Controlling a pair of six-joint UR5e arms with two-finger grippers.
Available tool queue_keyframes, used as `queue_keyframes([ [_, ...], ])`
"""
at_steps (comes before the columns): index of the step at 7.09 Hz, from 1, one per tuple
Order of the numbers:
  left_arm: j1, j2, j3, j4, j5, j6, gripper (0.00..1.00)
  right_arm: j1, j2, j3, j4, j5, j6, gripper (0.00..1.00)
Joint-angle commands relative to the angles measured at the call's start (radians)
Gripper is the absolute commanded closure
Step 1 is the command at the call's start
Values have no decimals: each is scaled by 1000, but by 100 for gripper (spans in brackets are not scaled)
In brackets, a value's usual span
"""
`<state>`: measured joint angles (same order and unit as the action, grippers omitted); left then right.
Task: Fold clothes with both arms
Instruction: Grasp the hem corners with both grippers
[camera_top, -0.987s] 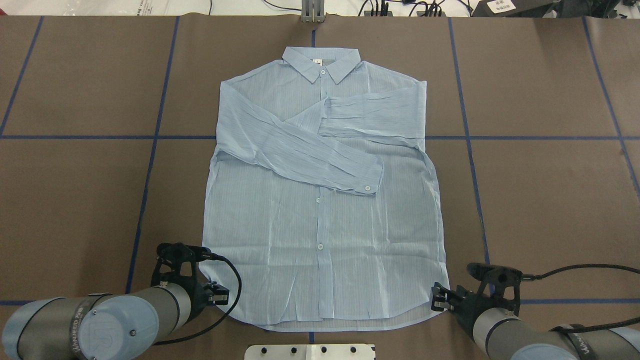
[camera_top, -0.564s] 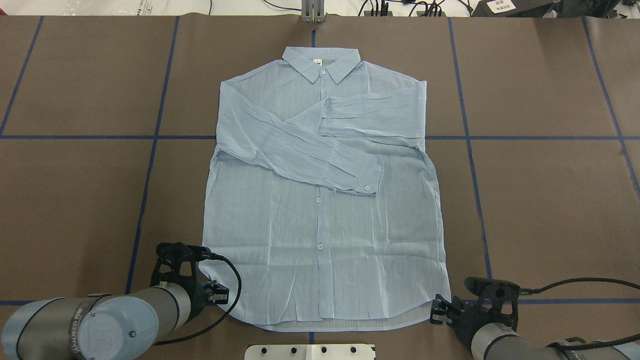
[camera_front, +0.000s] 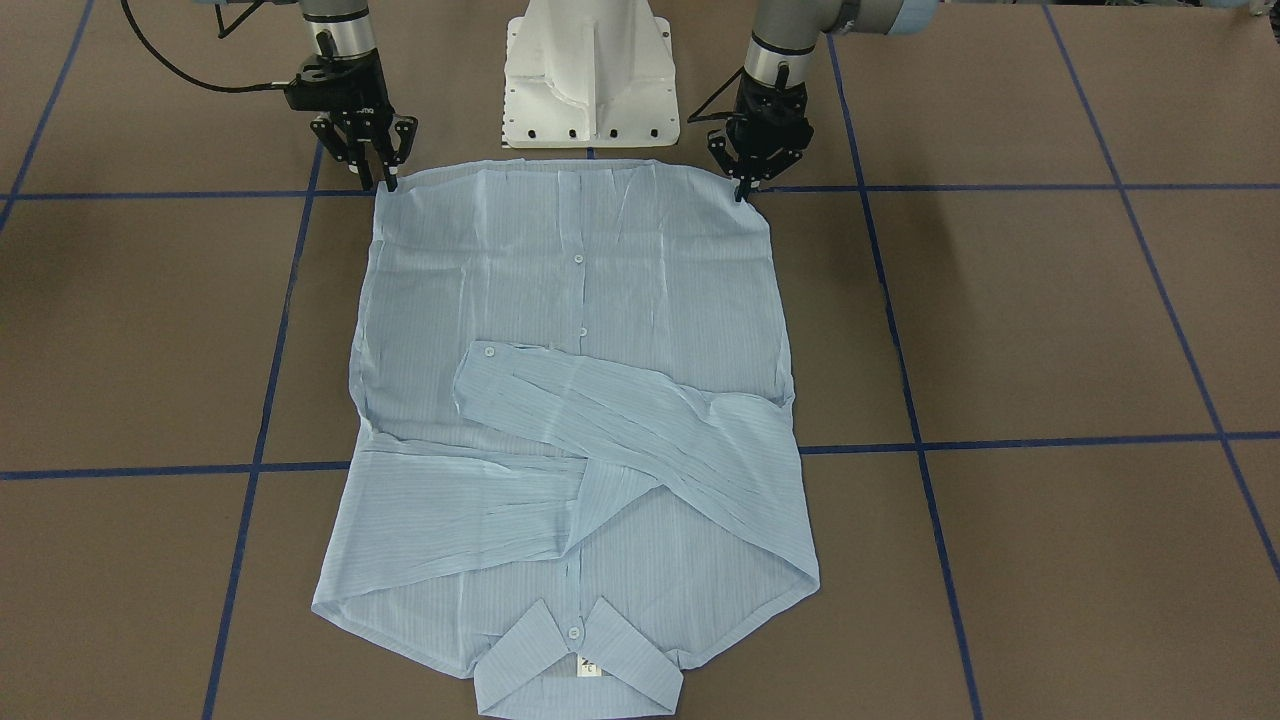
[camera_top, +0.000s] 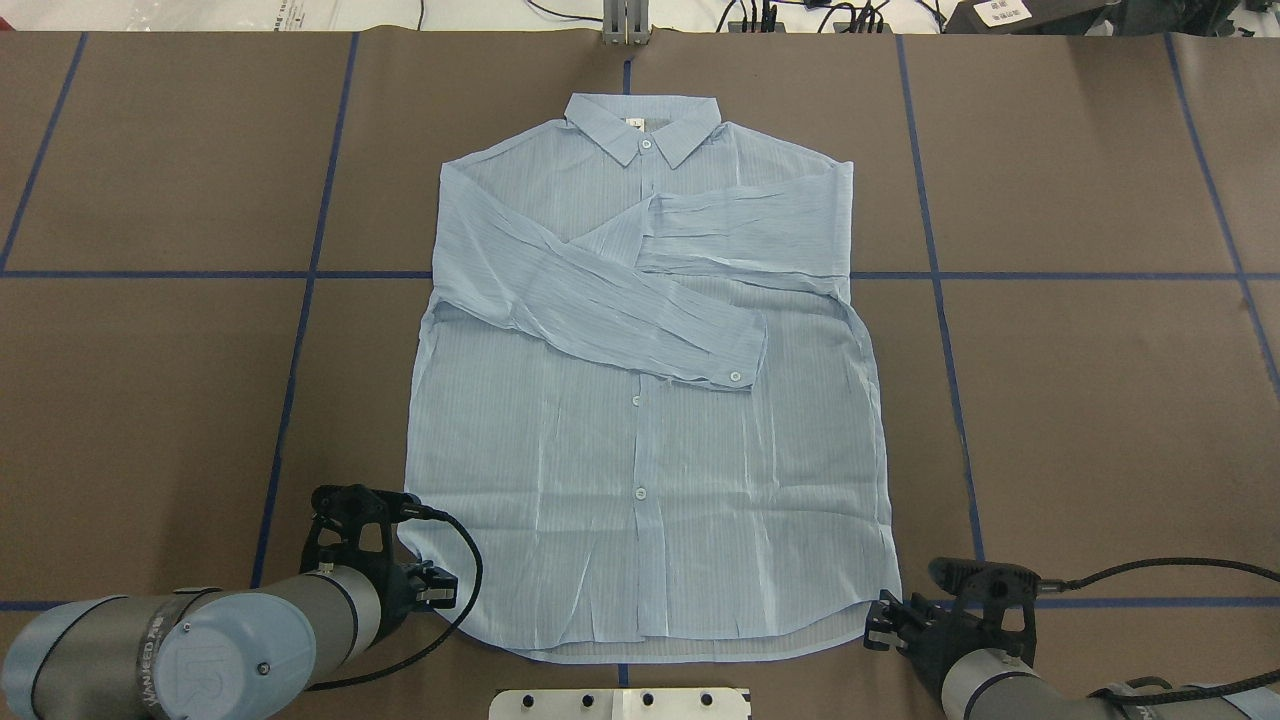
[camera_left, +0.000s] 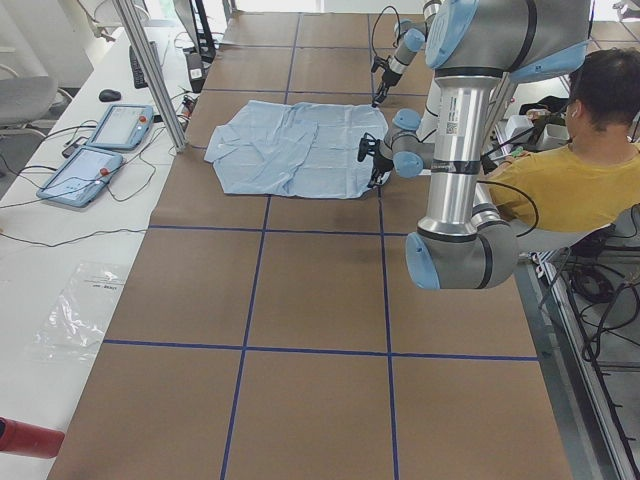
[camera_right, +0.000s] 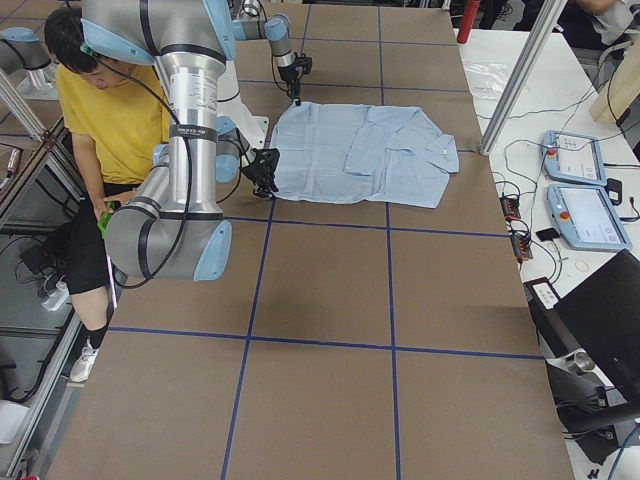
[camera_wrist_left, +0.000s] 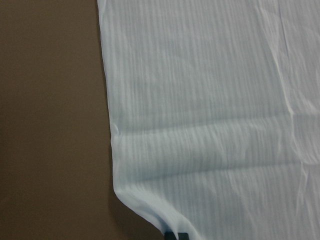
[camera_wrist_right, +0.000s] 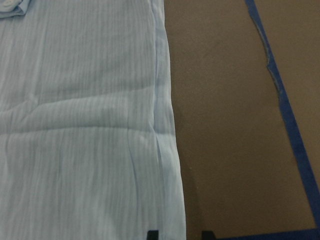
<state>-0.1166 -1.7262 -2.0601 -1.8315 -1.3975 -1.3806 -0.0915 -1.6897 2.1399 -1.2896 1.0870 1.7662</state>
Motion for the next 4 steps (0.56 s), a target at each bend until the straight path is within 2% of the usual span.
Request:
queue_keyframes([
  [1,0,-1,-6,0,-1,0,100,-5,11,-27,-7,-1,-1,59],
  [2,0,0,-12,0,-2,0,100,-7,19,-41,-2,-2,-1,59],
  [3,0,0,-12,0,-2,0,100,-5,21,-40,-2,-4,-1,68],
  [4,0,0,-12,0,-2,0,100,-2,34,-38,-2,-6,-1,100],
])
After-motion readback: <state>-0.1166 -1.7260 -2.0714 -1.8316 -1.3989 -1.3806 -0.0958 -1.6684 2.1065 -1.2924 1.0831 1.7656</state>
